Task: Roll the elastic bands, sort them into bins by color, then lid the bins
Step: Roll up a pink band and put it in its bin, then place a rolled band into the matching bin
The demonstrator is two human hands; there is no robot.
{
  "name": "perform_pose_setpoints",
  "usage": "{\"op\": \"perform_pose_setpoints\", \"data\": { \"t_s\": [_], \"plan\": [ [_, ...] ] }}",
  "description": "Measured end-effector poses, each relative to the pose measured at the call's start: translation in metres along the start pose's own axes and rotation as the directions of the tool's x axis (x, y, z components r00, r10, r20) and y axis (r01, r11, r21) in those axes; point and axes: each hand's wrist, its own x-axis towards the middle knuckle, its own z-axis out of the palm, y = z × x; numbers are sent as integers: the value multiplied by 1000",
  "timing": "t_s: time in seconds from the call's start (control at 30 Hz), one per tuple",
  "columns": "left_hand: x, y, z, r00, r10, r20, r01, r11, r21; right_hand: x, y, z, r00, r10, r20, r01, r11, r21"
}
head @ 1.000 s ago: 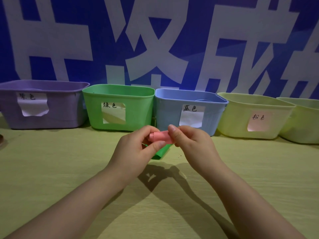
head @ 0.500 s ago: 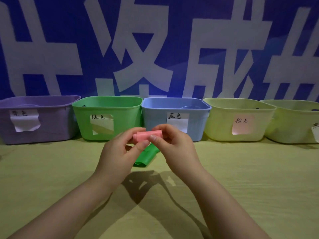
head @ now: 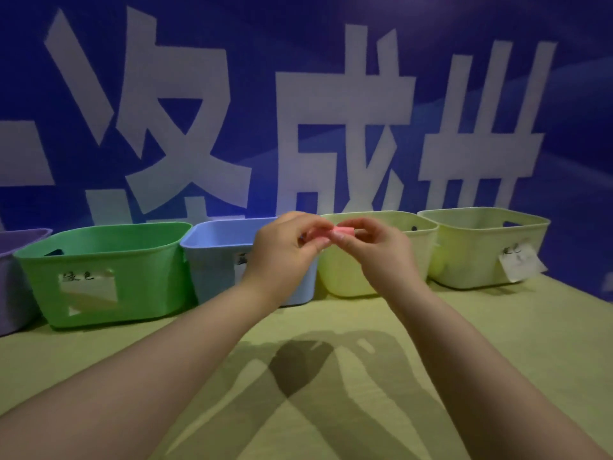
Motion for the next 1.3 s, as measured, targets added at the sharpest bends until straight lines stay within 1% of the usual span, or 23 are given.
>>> {"op": "perform_pose_setpoints", "data": {
  "t_s": [0.13, 0.23, 0.43, 0.5, 0.63, 0.73, 0.87, 0.97, 1.0, 1.1, 1.17, 1.3],
  "plan": [
    [34, -4, 56, 997, 40, 61, -43, 998, 43, 36, 38, -32, 996, -13, -88, 1, 991, -135],
    [56, -12, 89, 995, 65, 79, -71, 994, 86, 60, 61, -45, 994, -14, -108, -9, 978, -209],
    [79, -33, 123, 994, 81, 73, -88, 992, 95, 99, 95, -47, 986, -64, -153, 8, 941, -339],
    [87, -39, 131, 994, 63, 89, -74, 988, 133, 111, 101, -45, 984, -68, -163, -4, 914, -405],
    [95, -43, 137, 980, -68, 186, 15, 963, 270, 125, 106, -46, 989, 5, -146, -86, 828, -554],
    [90, -49, 127, 980, -99, 174, 47, 959, 280, 120, 101, -44, 990, 23, -142, -107, 780, -616],
    [65, -52, 102, 992, -69, 108, 43, 973, 226, 100, 91, -33, 986, -35, -162, -64, 822, -566],
    [37, -50, 79, 996, -17, 86, -5, 969, 247, 71, 78, -15, 991, -58, -123, -13, 859, -512],
    [28, -49, 71, 997, -18, 77, -2, 968, 252, 60, 73, -8, 993, -63, -96, 6, 866, -501],
    [6, -38, 43, 996, -78, 35, 69, 975, 211, 30, 53, 15, 998, -56, 25, 62, 892, -447],
    [-6, -30, 24, 995, -104, 9, 100, 976, 196, 12, 37, 30, 995, -61, 80, 88, 915, -393],
    [-36, -24, -18, 989, -143, -46, 150, 968, 202, -27, 8, 58, 992, -71, 107, 100, 948, -302]
  ]
}}
